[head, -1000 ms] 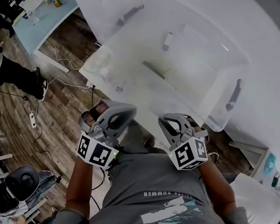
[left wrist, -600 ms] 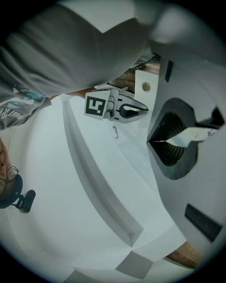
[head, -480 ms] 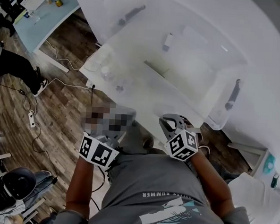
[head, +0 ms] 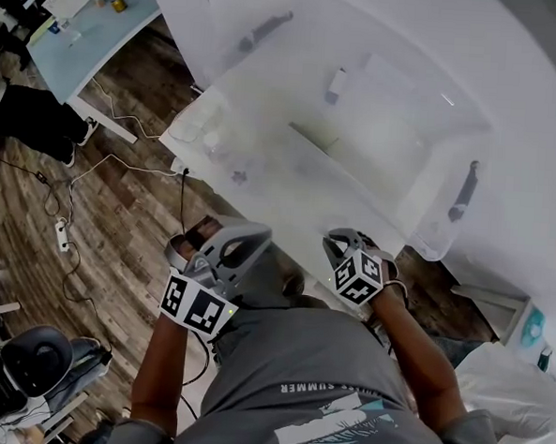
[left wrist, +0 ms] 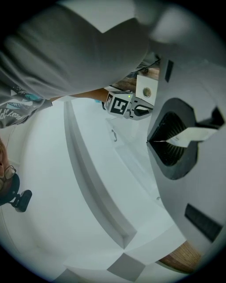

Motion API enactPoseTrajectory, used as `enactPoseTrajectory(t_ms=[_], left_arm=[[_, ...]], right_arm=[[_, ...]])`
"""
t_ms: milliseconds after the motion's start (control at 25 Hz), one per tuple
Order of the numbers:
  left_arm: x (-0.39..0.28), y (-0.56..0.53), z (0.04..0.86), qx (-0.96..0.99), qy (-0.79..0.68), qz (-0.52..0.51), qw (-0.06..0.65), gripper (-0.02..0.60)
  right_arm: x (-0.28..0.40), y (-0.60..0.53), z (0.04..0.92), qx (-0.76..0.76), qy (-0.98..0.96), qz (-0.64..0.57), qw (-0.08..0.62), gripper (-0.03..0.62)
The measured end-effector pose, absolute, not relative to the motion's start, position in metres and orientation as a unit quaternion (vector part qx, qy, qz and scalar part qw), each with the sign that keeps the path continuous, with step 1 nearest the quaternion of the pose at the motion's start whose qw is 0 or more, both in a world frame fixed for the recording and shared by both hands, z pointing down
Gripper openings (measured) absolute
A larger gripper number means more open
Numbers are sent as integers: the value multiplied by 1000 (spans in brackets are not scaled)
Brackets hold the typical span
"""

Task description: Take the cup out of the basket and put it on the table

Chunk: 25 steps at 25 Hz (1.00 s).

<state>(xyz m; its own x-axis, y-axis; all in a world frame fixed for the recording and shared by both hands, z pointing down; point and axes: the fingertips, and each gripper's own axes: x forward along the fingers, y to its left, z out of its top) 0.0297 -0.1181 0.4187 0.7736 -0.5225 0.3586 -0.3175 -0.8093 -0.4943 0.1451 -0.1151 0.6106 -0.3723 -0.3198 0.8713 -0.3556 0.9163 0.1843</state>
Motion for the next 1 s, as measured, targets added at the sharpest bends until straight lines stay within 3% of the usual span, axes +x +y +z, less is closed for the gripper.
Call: enactPoseTrajectory(t_ms=[560, 840, 1000], left_arm=[[32, -122, 429, -922, 213, -256, 197, 9], [33, -126, 431, -924, 209, -256, 193, 9], [33, -127, 431, -925, 208, -254, 192, 9]], right_arm=[[158, -115, 668, 166, -783, 41, 598, 35], [154, -127, 666, 166, -782, 30, 600, 41], [150, -130, 652, 176, -792, 22, 584, 83]])
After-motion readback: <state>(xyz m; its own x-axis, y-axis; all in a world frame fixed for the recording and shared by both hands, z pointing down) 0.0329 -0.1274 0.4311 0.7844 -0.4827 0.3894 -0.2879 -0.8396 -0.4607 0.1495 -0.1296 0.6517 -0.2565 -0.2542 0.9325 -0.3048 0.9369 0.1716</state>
